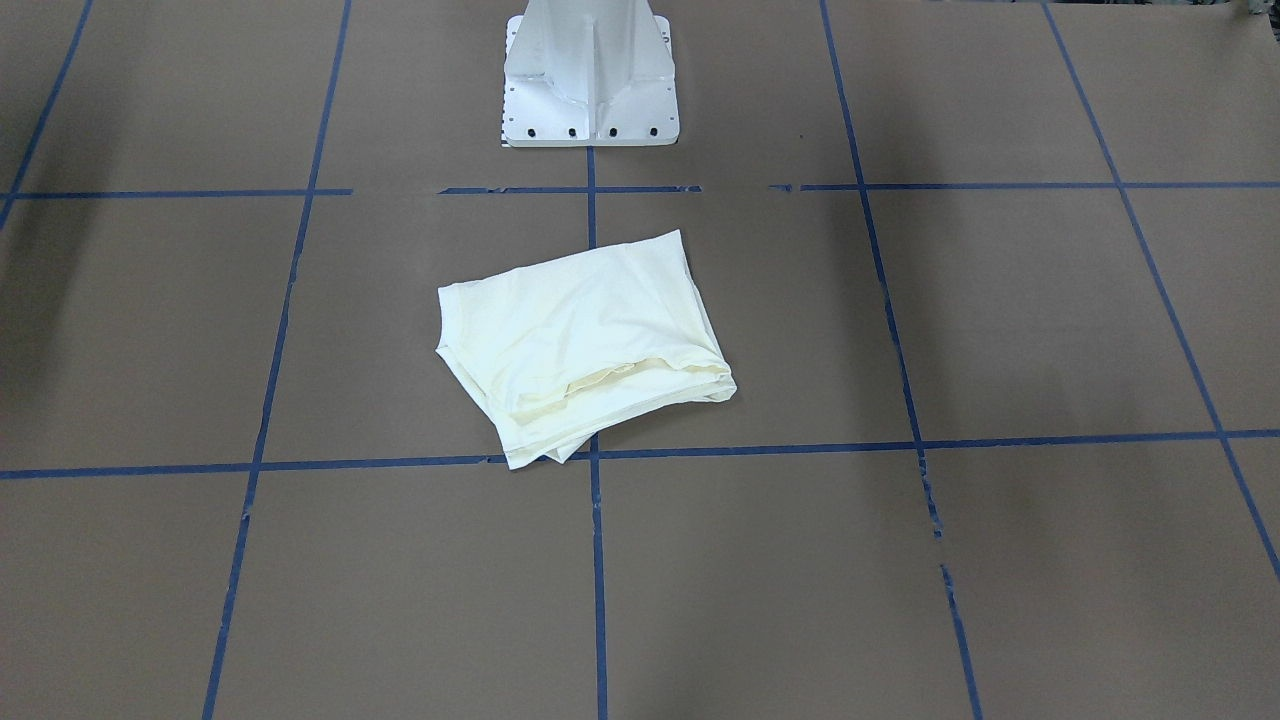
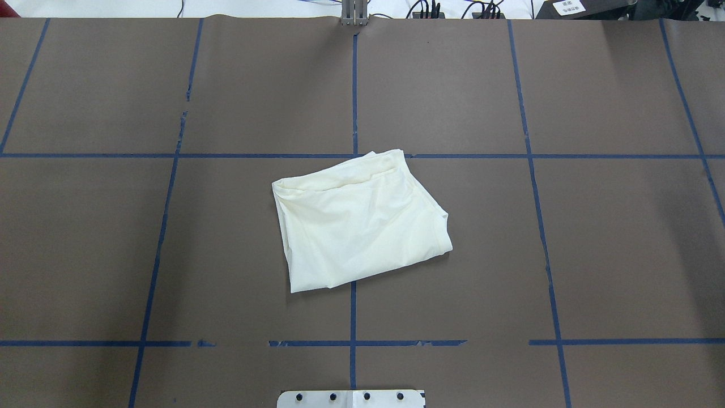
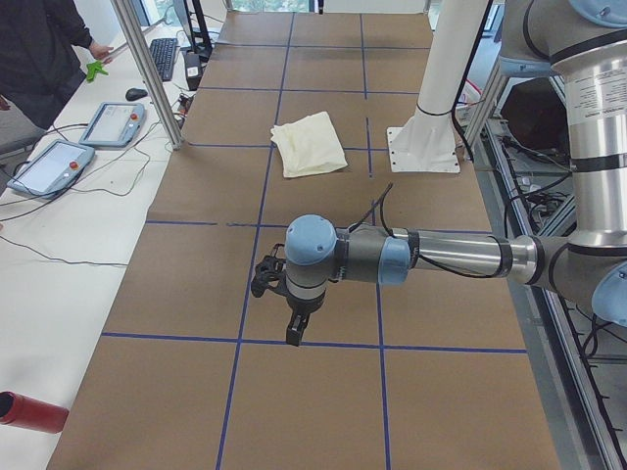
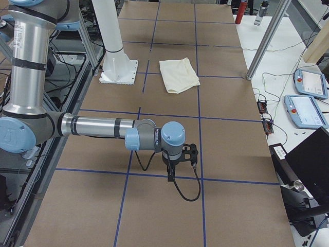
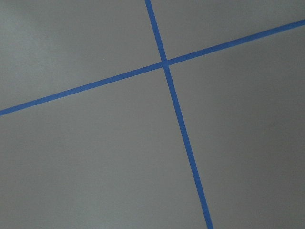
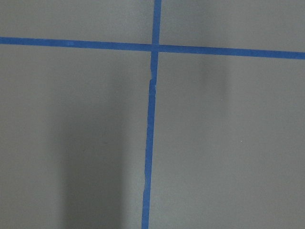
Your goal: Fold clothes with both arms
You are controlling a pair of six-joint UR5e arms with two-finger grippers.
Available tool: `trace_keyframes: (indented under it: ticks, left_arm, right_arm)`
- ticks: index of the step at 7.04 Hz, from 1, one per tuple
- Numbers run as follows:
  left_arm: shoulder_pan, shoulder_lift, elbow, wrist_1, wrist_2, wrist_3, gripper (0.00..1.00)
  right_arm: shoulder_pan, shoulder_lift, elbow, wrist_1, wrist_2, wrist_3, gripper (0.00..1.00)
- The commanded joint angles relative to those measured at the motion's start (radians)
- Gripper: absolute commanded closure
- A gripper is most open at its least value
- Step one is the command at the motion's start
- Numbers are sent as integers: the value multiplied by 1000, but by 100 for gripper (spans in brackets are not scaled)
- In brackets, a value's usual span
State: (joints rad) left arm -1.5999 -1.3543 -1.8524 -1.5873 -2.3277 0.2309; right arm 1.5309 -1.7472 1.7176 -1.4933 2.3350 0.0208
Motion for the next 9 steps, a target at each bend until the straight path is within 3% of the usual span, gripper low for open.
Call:
trace_keyframes:
  ticks: [1, 4, 9]
  left_arm:
    - [0, 3, 1, 4, -9, -5, 0]
    - [0, 1, 9, -8, -64, -4, 0]
    - [0, 3, 1, -10, -62, -4, 0]
  right_arm:
    - [0, -3, 0, 5, 0, -1, 0]
    - [-2, 2, 8, 8, 9, -15, 0]
    - [-2, 3, 29, 8, 12, -15, 0]
